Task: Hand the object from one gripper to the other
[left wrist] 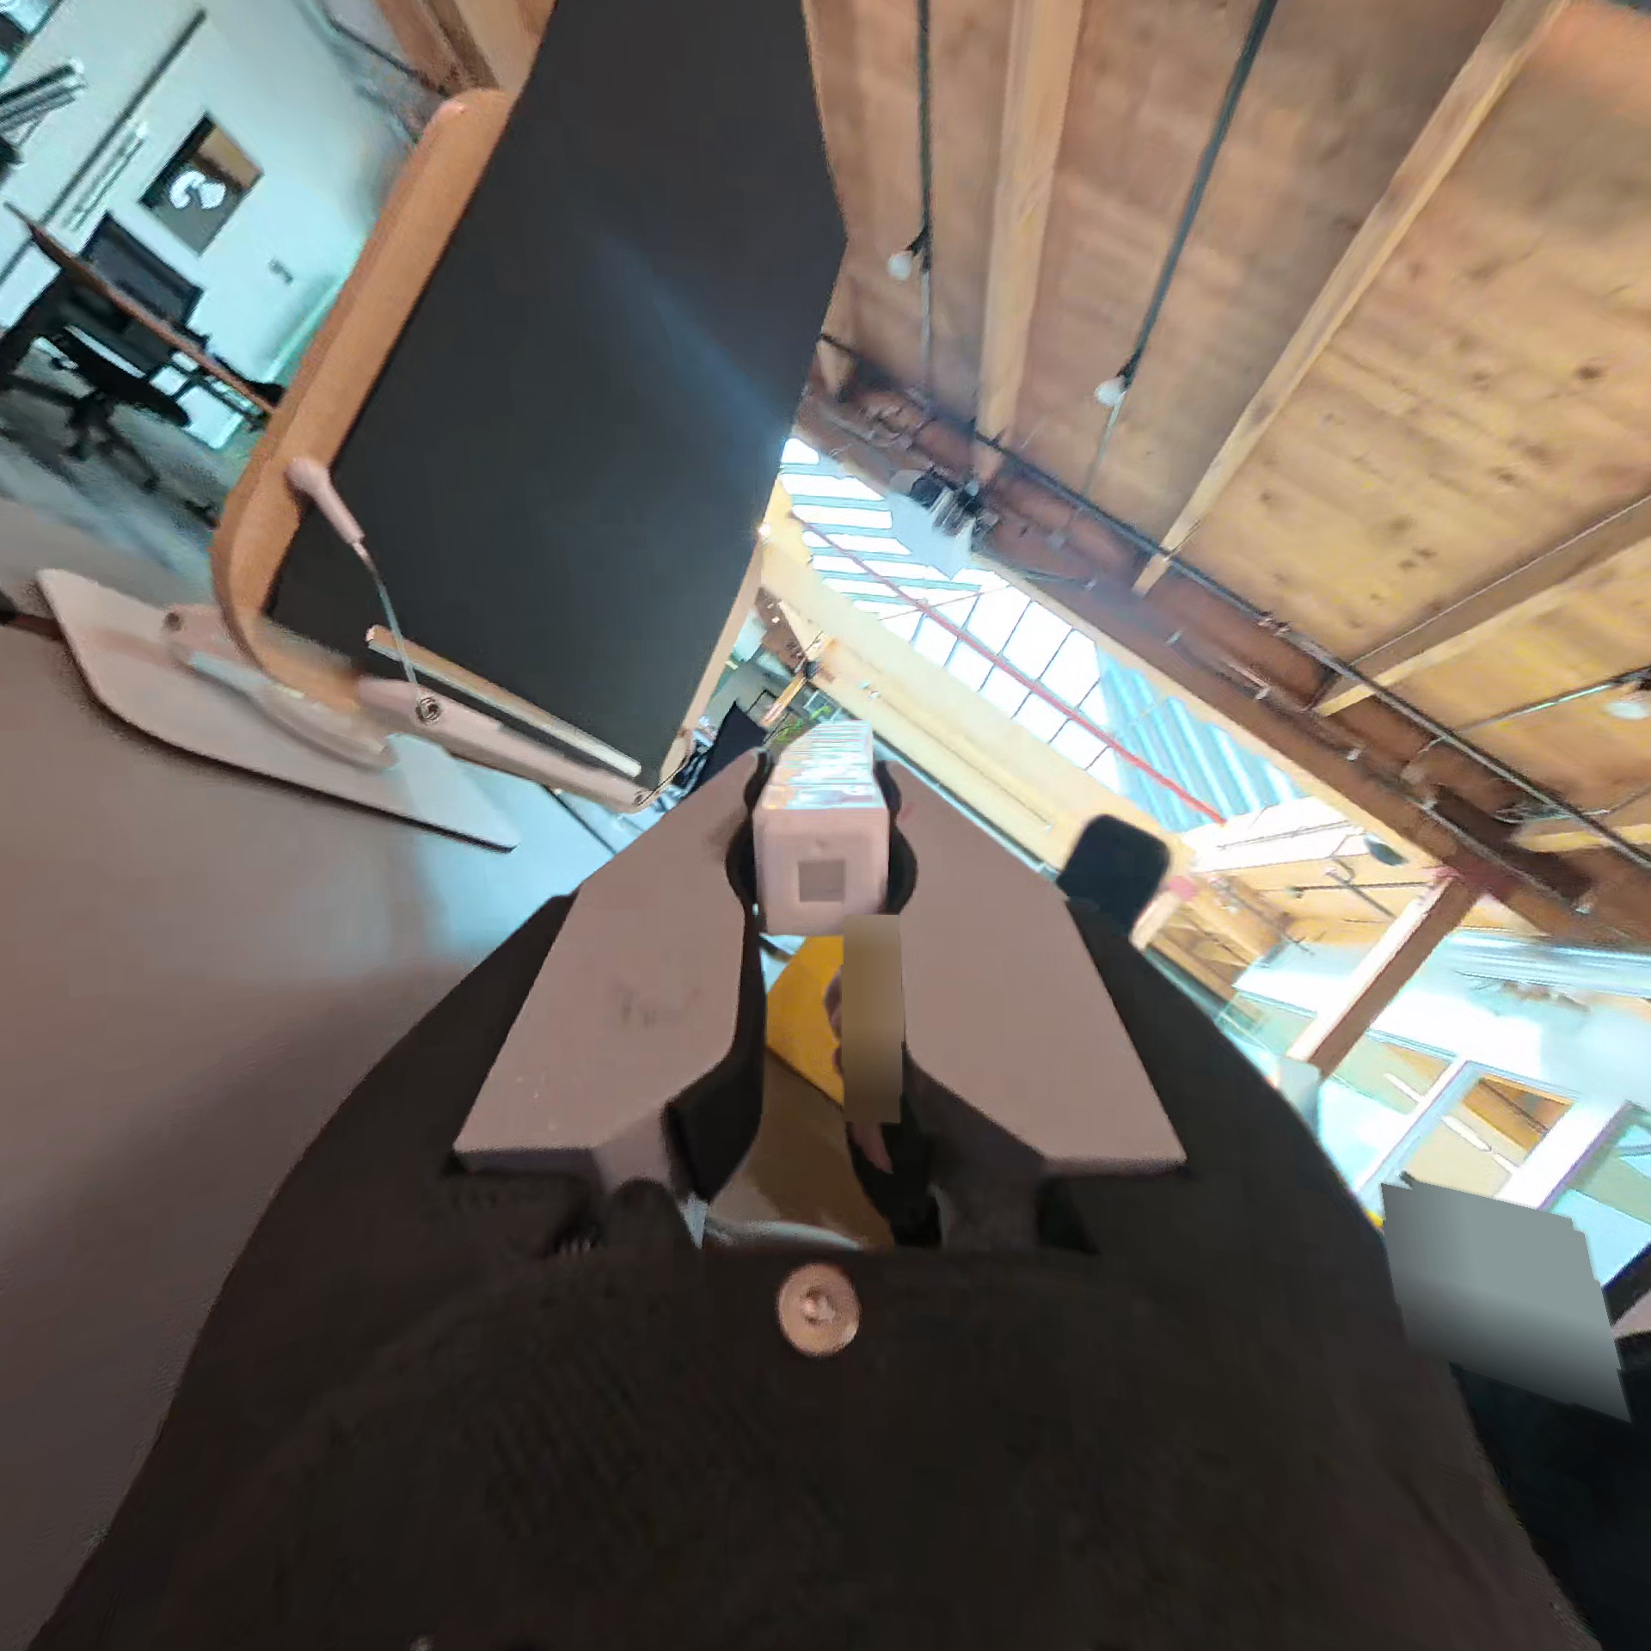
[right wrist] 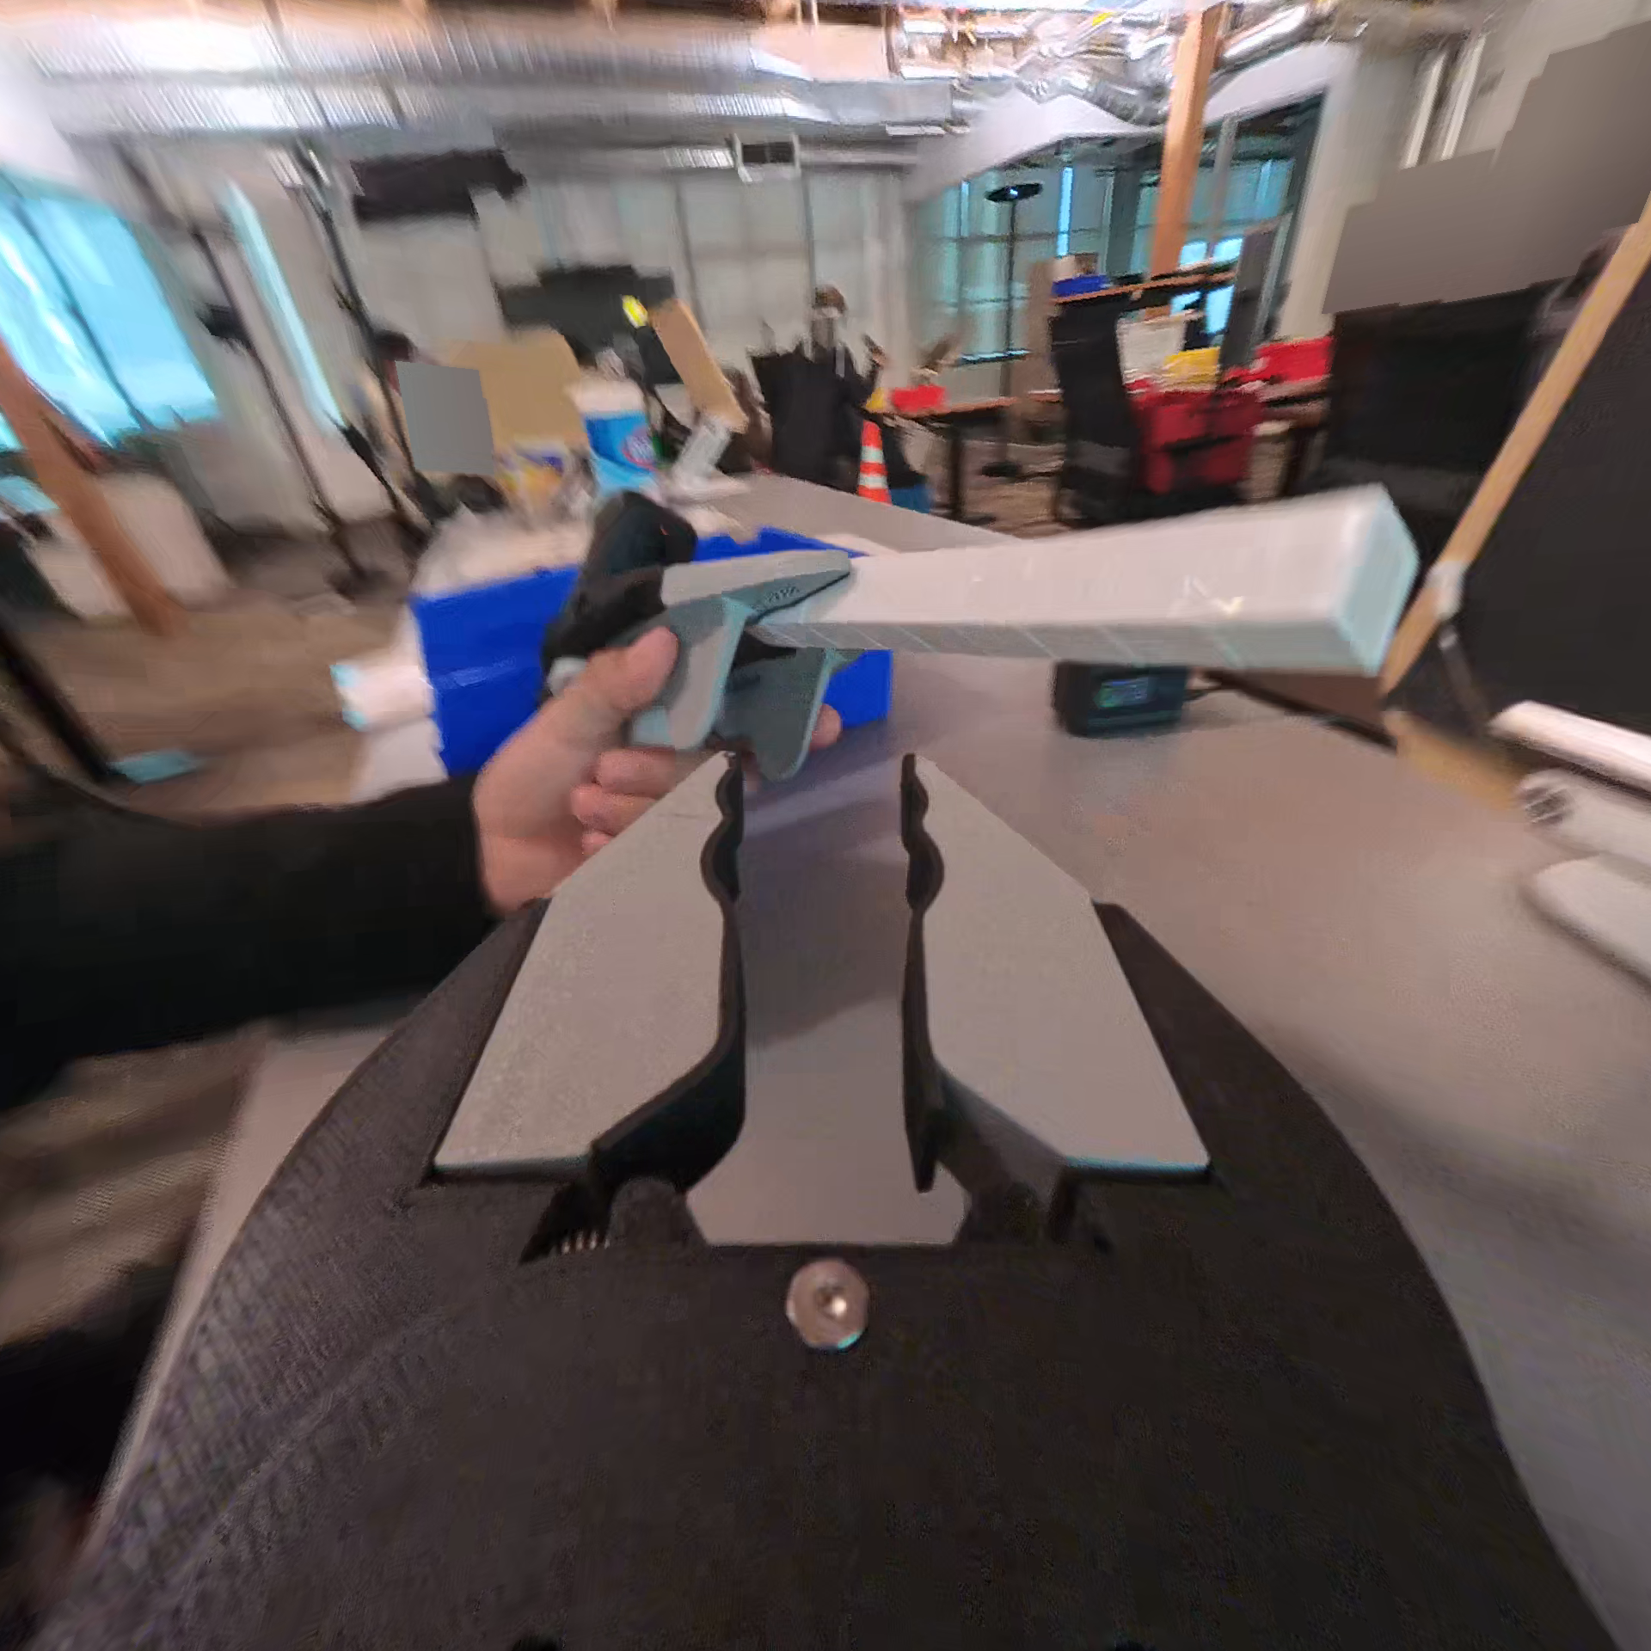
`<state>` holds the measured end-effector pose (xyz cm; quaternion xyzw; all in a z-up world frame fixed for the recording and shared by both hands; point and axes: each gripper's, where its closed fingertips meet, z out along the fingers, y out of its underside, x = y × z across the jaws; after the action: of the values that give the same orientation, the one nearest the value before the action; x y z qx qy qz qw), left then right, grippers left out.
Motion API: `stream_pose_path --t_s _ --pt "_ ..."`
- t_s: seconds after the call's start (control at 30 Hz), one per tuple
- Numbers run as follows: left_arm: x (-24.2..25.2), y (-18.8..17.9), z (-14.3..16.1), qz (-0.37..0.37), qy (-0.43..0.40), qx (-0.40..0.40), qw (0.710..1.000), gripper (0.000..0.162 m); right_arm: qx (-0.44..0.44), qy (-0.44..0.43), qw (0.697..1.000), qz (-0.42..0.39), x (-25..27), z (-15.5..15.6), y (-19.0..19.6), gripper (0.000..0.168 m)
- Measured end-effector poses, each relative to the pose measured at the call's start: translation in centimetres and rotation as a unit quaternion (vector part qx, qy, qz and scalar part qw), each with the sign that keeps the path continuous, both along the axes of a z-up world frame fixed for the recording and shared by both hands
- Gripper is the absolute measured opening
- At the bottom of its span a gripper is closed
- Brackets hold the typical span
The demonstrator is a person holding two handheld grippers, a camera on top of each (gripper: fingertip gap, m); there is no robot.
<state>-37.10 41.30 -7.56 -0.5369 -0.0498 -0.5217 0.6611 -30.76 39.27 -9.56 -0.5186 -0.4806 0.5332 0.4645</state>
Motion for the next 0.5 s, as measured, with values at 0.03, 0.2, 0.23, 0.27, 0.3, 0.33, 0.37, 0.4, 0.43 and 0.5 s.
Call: stream_pose_path --t_s 0.03,0.2,0.23,0.27,0.3,0.33,0.37,0.4,0.43,0.5 --pt "0.2 -0.2 0.3 -0.005 -0.001 0.01 1.0 0.021 -0.043 0.013 0.999 0.015 0.0 0.2 0.1 0.032" --pt "2.4 -1.4 1.4 -0.054 -0.004 0.048 0.997 0.02 -0.142 0.086 0.985 0.043 0.6 1.6 1.4 0.038" --pt "2.9 -1.3 1.2 -0.062 0.001 0.042 0.997 0.021 -0.15 0.103 0.982 0.04 0.8 2.0 1.7 0.041" --pt "3.5 -1.3 0.8 -0.071 0.009 0.036 0.997 0.021 -0.156 0.119 0.98 0.038 1.0 2.3 1.9 0.04" --pt "4.2 -1.3 0.5 -0.083 0.018 0.031 0.996 0.021 -0.163 0.128 0.978 0.035 1.1 2.5 2.1 0.039" --pt "4.8 -1.3 0.2 -0.094 0.023 0.028 0.995 0.021 -0.17 0.128 0.977 0.029 1.0 2.4 2.4 0.038" --pt "5.3 -1.3 0.0 -0.103 0.028 0.025 0.994 0.021 -0.173 0.119 0.977 0.024 0.8 2.0 2.5 0.032" --pt "5.7 -1.2 -0.4 -0.105 0.03 0.017 0.994 0.021 -0.169 0.116 0.978 0.032 0.7 1.9 2.3 0.025" --pt "5.8 -1.1 -0.5 -0.111 0.026 0.014 0.993 0.021 -0.17 0.121 0.977 0.037 0.7 2.0 2.2 0.023" --pt "6.0 -1.2 -0.7 -0.136 0.02 0.002 0.991 0.021 -0.172 0.123 0.976 0.057 0.8 2.3 1.9 0.021"
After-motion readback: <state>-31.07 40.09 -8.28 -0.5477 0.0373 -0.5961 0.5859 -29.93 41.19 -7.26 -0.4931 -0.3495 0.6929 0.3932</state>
